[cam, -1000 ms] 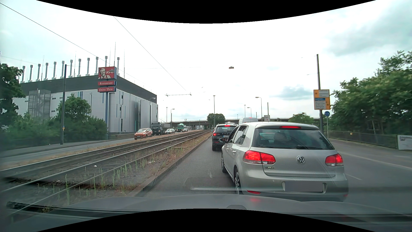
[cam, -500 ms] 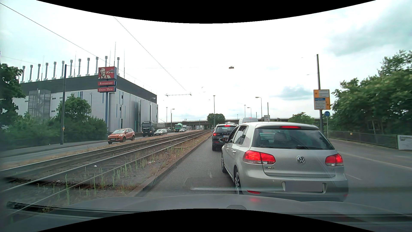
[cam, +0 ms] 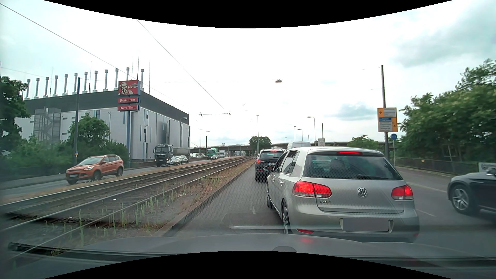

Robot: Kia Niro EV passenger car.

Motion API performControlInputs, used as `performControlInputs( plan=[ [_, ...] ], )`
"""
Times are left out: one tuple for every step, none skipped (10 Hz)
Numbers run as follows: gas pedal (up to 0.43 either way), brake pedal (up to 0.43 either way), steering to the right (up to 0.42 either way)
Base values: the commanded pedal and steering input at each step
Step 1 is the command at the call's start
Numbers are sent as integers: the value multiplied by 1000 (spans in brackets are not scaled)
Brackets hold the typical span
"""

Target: Follow the waypoints while adhering to traffic rules and regulations

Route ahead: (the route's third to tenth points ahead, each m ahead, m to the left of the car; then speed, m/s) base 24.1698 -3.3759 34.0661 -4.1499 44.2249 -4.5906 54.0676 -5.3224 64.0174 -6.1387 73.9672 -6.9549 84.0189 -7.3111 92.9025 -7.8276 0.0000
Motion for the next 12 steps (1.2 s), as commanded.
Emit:
performControlInputs(
  plan=[
    [0, 244, 1],
    [0, 244, 1],
    [0, 244, 1],
    [0, 244, 1],
    [0, 244, 1],
    [0, 244, 1],
    [0, 244, 1],
    [0, 244, 1],
    [0, 244, 1],
    [0, 244, 1],
    [0, 244, 1],
    [0, 244, 1]
  ],
)
